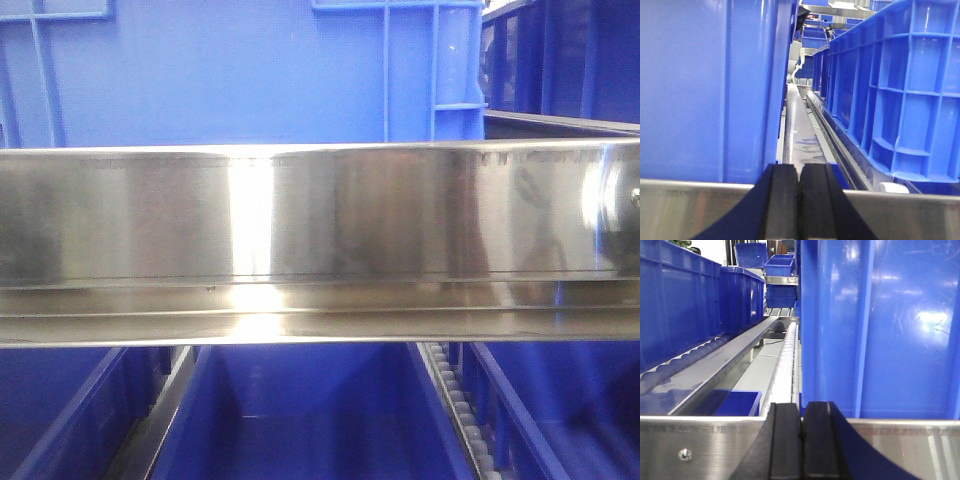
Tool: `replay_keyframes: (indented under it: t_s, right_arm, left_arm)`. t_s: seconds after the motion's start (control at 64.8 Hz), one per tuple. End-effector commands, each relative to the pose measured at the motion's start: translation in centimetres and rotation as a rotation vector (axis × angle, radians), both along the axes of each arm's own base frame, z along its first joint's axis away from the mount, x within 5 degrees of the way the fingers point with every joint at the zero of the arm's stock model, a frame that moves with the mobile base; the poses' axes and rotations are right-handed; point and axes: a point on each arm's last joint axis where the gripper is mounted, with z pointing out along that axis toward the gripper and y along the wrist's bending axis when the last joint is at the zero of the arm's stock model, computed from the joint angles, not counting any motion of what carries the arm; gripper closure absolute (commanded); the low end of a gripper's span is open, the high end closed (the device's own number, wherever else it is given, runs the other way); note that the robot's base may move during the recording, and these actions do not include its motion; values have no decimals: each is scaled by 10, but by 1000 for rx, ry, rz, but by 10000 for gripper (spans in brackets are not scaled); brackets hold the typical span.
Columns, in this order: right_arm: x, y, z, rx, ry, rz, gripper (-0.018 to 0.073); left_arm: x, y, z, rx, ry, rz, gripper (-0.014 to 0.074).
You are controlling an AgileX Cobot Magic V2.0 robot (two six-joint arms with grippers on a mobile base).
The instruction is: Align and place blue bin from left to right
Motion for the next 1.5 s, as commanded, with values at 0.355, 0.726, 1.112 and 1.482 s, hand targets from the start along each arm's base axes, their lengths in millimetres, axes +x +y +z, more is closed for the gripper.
replay_keyframes:
  t_s: [0.355, 0.726, 1.112, 1.482]
  right_arm:
    - [0, 0, 2, -9, -23, 1, 721]
    - [-1, 0, 5, -12, -58, -2, 721]
    - [-2, 0, 17, -26, -189, -7, 721]
    - [-45, 5, 137, -34, -240, 7, 721]
  left_arm:
    - [0, 0, 2, 4, -18, 0, 707]
    - [-1, 0, 8, 3, -83, 2, 707]
    - [-3, 1, 17, -16, -185, 6, 707]
    - [-44, 1, 138, 84, -272, 23, 707]
